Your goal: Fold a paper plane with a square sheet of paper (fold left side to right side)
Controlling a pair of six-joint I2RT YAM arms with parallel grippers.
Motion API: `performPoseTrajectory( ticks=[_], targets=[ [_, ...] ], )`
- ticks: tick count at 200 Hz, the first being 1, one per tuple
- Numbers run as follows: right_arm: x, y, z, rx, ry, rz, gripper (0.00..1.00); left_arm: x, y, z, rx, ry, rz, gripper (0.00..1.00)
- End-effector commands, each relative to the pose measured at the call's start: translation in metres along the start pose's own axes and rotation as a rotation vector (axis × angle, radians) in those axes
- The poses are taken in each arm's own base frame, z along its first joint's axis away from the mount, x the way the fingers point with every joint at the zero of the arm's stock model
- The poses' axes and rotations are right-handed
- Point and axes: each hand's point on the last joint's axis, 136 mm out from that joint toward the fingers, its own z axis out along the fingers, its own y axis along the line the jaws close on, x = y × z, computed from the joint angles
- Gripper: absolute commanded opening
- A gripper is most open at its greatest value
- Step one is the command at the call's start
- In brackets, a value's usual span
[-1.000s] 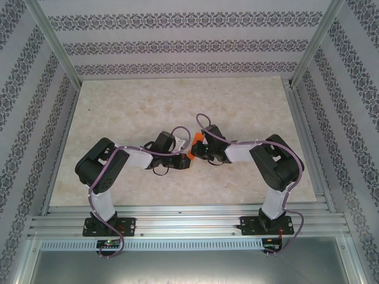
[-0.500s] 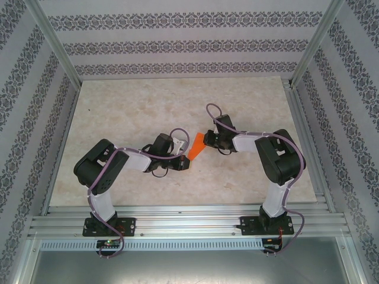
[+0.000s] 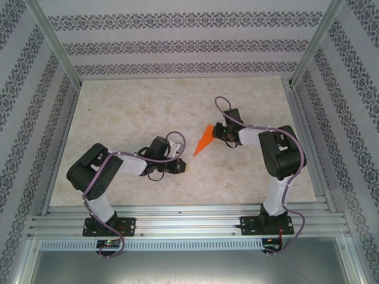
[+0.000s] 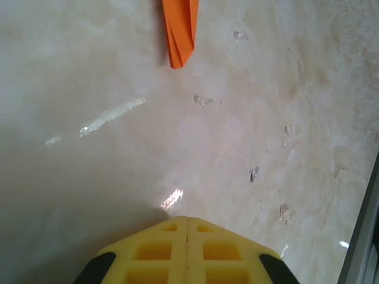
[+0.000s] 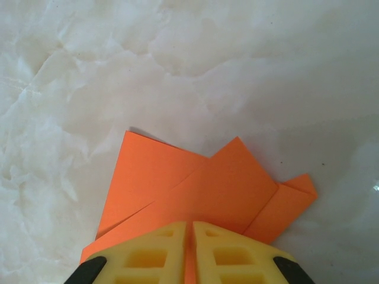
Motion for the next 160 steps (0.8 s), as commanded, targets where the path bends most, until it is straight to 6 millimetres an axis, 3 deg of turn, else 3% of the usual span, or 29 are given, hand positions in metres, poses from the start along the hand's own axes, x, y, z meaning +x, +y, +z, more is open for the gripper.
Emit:
performPoseTrajectory(
  ticks=[1, 20, 51, 67, 81, 99, 113, 160],
  targets=[
    [0.011, 0.004, -0.008, -0.028, 0.024, 0.006, 0.12, 0.031, 0.023, -0.011, -0.097, 0.096, -0.102, 0.06],
    [0.001, 0.016, -0.027, -0.058, -0.008, -0.004, 0.19, 0.012, 0.015, -0.022, -0.091, 0.043, -0.083, 0.14],
    [-0.026, 0.024, -0.079, 0.056, -0.085, -0.081, 0.33, -0.027, 0.004, -0.049, -0.145, -0.07, -0.025, 0.25],
    [-0.025, 0.024, -0.099, 0.152, -0.095, -0.117, 0.4, -0.047, 0.004, -0.067, -0.22, -0.149, 0.006, 0.35],
    [-0.014, 0.023, -0.107, 0.235, -0.077, -0.13, 0.44, -0.062, 0.009, -0.085, -0.31, -0.22, 0.019, 0.38],
    [0.001, 0.031, -0.104, 0.302, -0.066, -0.165, 0.47, -0.073, 0.015, -0.103, -0.398, -0.291, 0.023, 0.39],
    [0.011, 0.036, -0.091, 0.35, -0.034, -0.199, 0.5, -0.076, 0.016, -0.111, -0.419, -0.325, 0.03, 0.41],
    [0.023, 0.057, -0.044, 0.468, 0.034, -0.295, 0.54, -0.068, 0.014, -0.112, -0.393, -0.337, 0.028, 0.44]
  ],
)
